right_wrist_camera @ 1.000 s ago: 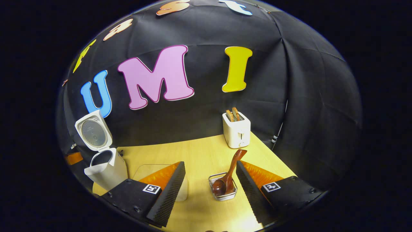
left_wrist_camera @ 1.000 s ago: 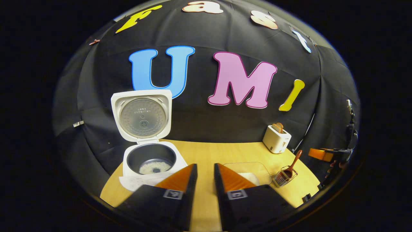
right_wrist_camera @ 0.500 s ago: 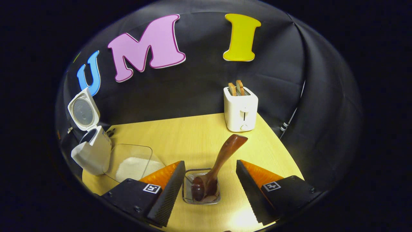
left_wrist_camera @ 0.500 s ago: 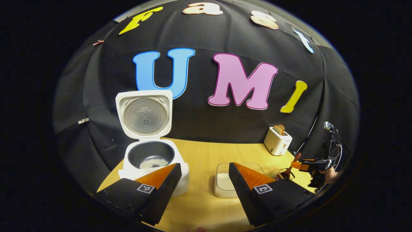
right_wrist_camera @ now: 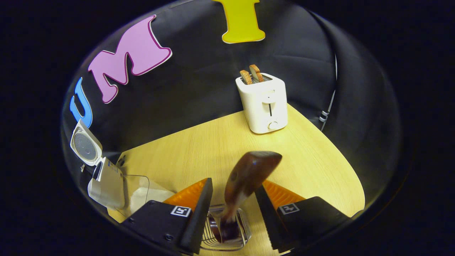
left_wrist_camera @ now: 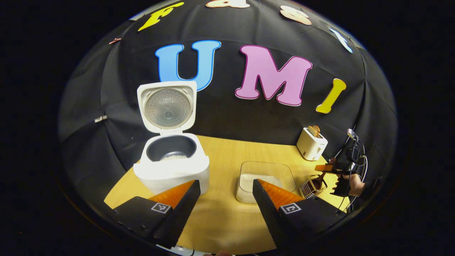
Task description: Close the left gripper, press the button to open the rice cooker; take a wooden spoon from the chopstick holder with the right hand, scoop a spoonful of rice and pour it into the rice cooker, then put the wooden spoon back into the chopstick holder.
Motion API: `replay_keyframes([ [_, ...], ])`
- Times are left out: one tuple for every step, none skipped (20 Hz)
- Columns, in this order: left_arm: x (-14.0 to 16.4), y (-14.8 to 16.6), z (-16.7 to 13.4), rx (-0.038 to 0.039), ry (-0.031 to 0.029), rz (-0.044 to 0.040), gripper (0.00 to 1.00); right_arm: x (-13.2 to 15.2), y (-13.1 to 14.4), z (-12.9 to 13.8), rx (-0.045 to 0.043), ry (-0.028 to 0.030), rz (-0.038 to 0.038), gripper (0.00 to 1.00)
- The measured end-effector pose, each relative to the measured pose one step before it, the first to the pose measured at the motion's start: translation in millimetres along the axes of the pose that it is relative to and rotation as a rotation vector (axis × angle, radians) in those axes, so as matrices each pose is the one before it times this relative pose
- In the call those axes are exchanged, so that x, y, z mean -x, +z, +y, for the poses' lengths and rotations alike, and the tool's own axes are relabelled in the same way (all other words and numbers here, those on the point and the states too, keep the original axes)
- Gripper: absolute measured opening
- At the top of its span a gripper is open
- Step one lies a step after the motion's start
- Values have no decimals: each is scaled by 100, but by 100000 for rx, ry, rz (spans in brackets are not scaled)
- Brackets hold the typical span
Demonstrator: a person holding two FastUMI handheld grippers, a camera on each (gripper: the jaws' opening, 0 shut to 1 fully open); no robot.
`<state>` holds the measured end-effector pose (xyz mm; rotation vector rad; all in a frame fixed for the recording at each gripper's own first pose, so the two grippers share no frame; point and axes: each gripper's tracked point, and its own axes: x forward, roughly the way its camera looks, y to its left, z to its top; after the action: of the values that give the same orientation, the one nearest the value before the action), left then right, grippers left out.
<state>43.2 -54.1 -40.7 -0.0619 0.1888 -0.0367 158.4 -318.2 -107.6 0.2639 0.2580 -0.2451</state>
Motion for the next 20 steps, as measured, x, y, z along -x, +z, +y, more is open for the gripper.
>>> replay_keyframes([
  [0, -509, -101, 1223, 78, 1209, 96, -348, -126, 421, -200, 964, 766, 49],
  [186, -553, -147, 659, -298, 1204, 96, -289, 22, 288, -600, 1026, 535, 39],
  [83, -289, -143, -82, -111, 995, 96, -142, -53, -47, -119, -138, 250, 56],
  [159, -112, 12, -820, 142, 412, 96, -156, -385, -331, -669, -1186, 1362, 17],
  [31, 83, -8, -1099, 320, 14, 96, -219, 36, 311, -1503, 1883, 683, 23],
  [24, 92, 67, -1059, 267, -367, 96, -35, -293, 312, -669, 722, 1661, 22],
  [56, 121, -39, -671, 278, -640, 96, 382, 274, -72, 819, 47, -531, 19],
  [5, 100, -131, 270, 24, -498, 96, 149, 355, 16, 1300, -150, -1396, 19],
  [46, -101, -116, 1140, -448, -197, 96, 270, 156, 12, 929, -255, -837, 19],
  [1, -195, -148, 1576, -995, -26, 96, 856, 477, 288, 1051, 111, -1556, 17],
  [-174, -243, -155, 1367, -1321, 452, 96, 723, 617, 352, 1301, 561, -1794, 17],
  [-172, -284, 12, 571, -1135, 982, 96, 657, 653, 287, 1401, -52, -2050, 17],
  [-430, -117, 60, -179, -793, 597, 96, 688, 833, -58, 1375, -960, -2316, 17],
  [-158, 268, 84, -490, -709, -236, 96, 673, 855, 134, 167, -1020, -2257, 17],
  [-110, 432, 143, -313, -993, -623, 96, 839, 1082, 168, -280, -913, -2615, 17],
  [2, 467, 92, 64, -1317, -1025, 96, 611, 1165, 158, -163, -954, -2995, 17],
  [46, 443, 97, 529, -1262, -1031, 96, 740, 1355, 239, -22, -762, -3209, 17],
  [184, 419, 243, 587, -923, -1116, 96, 687, 1394, 474, -317, -205, -2834, 17],
  [109, 235, 364, 355, -794, -959, 96, 722, 1276, 548, -442, -187, -2826, 17],
  [73, 100, 362, -4, -742, -694, 95, 638, 1183, 778, -410, 170, -2406, 17],
])
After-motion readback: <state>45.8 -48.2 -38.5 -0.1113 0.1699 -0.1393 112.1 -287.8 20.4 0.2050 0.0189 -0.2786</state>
